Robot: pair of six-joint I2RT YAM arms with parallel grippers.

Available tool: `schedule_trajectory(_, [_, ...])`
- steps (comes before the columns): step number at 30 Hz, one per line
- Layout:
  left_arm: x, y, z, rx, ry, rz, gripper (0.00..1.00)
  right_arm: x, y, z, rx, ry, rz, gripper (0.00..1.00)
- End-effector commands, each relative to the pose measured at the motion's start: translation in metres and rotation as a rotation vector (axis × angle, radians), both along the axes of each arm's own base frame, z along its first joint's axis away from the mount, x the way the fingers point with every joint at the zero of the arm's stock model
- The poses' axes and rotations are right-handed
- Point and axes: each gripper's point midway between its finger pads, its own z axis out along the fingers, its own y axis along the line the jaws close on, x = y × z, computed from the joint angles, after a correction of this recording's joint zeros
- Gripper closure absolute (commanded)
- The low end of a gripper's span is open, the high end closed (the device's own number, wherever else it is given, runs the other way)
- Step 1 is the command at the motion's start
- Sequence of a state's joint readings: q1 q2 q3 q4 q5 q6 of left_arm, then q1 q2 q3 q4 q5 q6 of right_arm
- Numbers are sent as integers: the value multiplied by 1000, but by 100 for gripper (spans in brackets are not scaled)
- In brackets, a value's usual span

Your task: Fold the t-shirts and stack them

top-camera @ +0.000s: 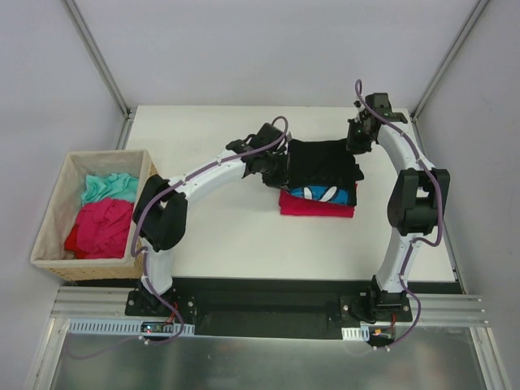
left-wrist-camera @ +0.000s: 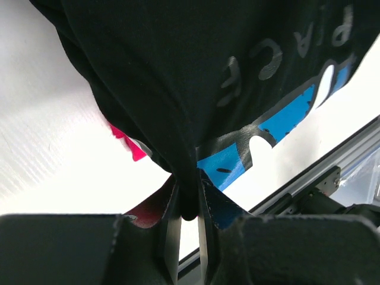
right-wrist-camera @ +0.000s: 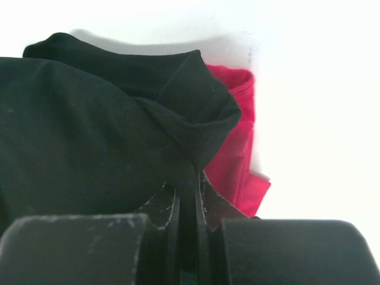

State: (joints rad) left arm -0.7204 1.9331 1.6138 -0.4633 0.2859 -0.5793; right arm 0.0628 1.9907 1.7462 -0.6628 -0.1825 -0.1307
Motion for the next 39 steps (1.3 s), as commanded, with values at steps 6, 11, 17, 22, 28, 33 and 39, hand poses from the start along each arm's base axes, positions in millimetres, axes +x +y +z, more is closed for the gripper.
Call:
schedule_trajectory(6, [-3, -7, -16, 44, 36, -65, 89, 22, -37, 31, -40, -134, -103, 99])
schedule_trajectory(11, [-8, -3, -25, 56, 62, -69, 89, 21, -35, 26, -28, -120, -101, 99])
schedule_trajectory(17, [-17, 6, -36, 83, 90, -60, 89, 11, -26, 3, -44, -71, -94, 99])
schedule_trajectory(22, [-23, 12, -49, 103, 119, -43, 75, 0, -15, -23, -99, -20, -75, 99])
schedule_trajectory(28, [-24, 18, -66, 135, 130, -23, 1, -4, -17, -32, -116, -8, -85, 67])
schedule_trajectory(33, [-18, 9, -62, 105, 123, -49, 1, 0, -29, -15, -165, -40, -122, 1])
schedule_trajectory(39, [3, 17, 37, 19, -107, -17, 1, -15, -29, 89, -201, -273, -172, 4])
